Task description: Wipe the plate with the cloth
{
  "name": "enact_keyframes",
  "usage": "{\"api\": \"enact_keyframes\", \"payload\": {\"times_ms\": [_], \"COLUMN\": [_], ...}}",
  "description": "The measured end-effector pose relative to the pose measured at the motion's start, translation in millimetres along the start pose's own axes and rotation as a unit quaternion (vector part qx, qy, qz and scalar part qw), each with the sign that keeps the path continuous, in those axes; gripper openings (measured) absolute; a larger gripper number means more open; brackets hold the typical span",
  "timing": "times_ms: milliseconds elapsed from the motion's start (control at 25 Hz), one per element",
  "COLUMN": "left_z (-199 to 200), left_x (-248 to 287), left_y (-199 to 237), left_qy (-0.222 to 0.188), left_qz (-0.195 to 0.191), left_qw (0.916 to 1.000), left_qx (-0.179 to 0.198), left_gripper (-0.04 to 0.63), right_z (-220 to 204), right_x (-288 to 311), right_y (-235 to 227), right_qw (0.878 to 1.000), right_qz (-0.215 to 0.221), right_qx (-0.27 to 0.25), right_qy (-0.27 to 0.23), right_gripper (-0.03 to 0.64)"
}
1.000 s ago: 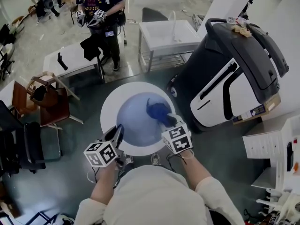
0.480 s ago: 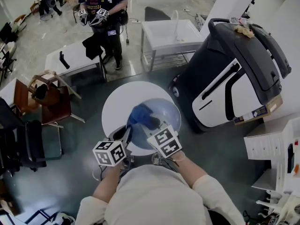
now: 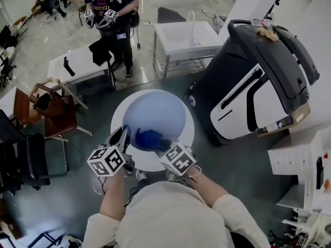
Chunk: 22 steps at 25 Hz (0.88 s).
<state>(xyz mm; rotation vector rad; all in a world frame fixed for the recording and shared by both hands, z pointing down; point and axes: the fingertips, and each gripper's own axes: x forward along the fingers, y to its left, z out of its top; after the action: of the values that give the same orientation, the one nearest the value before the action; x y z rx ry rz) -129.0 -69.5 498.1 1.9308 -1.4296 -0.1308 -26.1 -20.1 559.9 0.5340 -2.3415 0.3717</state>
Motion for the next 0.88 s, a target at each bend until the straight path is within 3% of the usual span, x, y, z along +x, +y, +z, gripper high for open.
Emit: {"api": "enact_keyframes", "payload": {"times_ms": [200, 440, 680, 880], "left_z": [-8.3, -28.2, -32.8, -36.5], "left_x": [-8.2, -13.1, -10.5, -8.7], "left_y": [9.4, 13.9, 18.7, 27.1], "left_qy": [0.011, 0.035, 0.036, 0.035], "left_qz": [-0.003, -0.007, -0.002, 0.008], "left_qw": [0.9999, 0.9992, 0.9986, 0.9979], "left_qx": [-0.007, -0.017, -0.038, -0.054], "left_gripper": [0.044, 0.044, 0.044, 0.044], "right_z": [-19.5, -17.5, -2.7, 3.7], "right_x": [-16.3, -40.4, -52.8, -54.0], "right_y": [-39.6, -79.5, -84.3, -78.2], "right_qw": [0.997, 0.988, 0.981, 0.98], "right_qz": [-0.065, -0.144, -0.176, -0.166], "right_qx": [0.026, 0.06, 0.055, 0.062], "right_qy": [0.018, -0.01, -0.054, -0.094], "right_gripper": [0.089, 0.089, 0.089, 0.089]}}
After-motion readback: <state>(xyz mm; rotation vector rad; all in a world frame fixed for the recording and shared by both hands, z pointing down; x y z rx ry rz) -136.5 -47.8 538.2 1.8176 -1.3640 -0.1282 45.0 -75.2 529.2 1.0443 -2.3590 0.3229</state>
